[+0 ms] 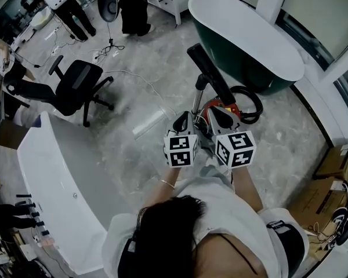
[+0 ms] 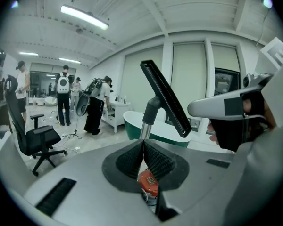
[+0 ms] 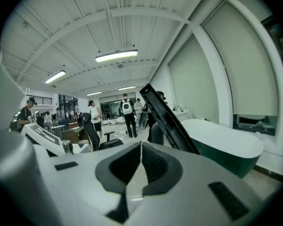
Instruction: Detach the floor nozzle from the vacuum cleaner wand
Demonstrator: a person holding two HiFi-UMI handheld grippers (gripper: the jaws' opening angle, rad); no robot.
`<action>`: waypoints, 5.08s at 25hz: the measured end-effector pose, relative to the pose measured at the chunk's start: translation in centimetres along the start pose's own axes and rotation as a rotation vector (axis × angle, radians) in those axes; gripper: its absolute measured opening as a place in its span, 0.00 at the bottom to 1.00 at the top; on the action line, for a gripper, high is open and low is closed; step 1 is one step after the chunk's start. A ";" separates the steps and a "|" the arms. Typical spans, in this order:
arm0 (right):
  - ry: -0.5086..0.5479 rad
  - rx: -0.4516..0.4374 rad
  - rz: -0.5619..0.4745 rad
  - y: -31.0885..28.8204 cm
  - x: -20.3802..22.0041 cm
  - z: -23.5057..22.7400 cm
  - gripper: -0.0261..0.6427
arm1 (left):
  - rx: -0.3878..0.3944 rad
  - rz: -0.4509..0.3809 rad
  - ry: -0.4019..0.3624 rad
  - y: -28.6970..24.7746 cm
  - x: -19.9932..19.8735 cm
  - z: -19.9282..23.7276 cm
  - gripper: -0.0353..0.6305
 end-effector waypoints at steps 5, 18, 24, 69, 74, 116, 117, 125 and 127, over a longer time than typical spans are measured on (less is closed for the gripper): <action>0.061 -0.034 -0.051 -0.1 -2.0 -1.1 0.06 | -0.009 0.005 -0.020 -1.3 -0.6 -0.2 0.06; 0.092 -0.100 -0.125 0.2 -4.0 -4.7 0.20 | -0.068 0.010 -0.005 -3.8 -0.5 -0.9 0.06; 0.116 -0.121 -0.134 -0.3 -4.1 -5.8 0.29 | -0.083 -0.014 -0.017 -4.5 -1.0 -1.1 0.06; 0.250 -0.569 0.180 -9.5 4.6 -8.8 0.52 | -0.216 -0.013 0.013 -9.9 0.4 -1.1 0.06; 0.274 -0.598 0.185 -9.4 4.5 -8.4 0.26 | -0.215 -0.006 0.016 -10.0 0.6 -1.1 0.06; 0.195 -0.716 0.257 -8.0 5.0 -8.8 0.20 | 0.102 0.078 -0.083 -16.8 2.4 -1.7 0.38; 0.194 -0.715 0.258 -8.0 5.0 -8.8 0.20 | 0.103 0.084 -0.091 -17.1 2.4 -1.8 0.38; 0.190 -0.721 0.246 -8.0 4.8 -9.0 0.20 | 0.107 0.101 -0.116 -17.6 2.3 -1.9 0.28; 0.188 -0.722 0.246 -8.3 4.6 -9.0 0.20 | 0.110 0.102 -0.117 -17.7 2.1 -1.7 0.28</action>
Point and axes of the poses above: the fingertips, and each gripper's own axes: y backward along the fingers, z to its left, x out of its underside, the point moved 6 cm from there along y, backward along the fingers, and after that the axes turned 15 degrees about y, right-handed, at the moved point
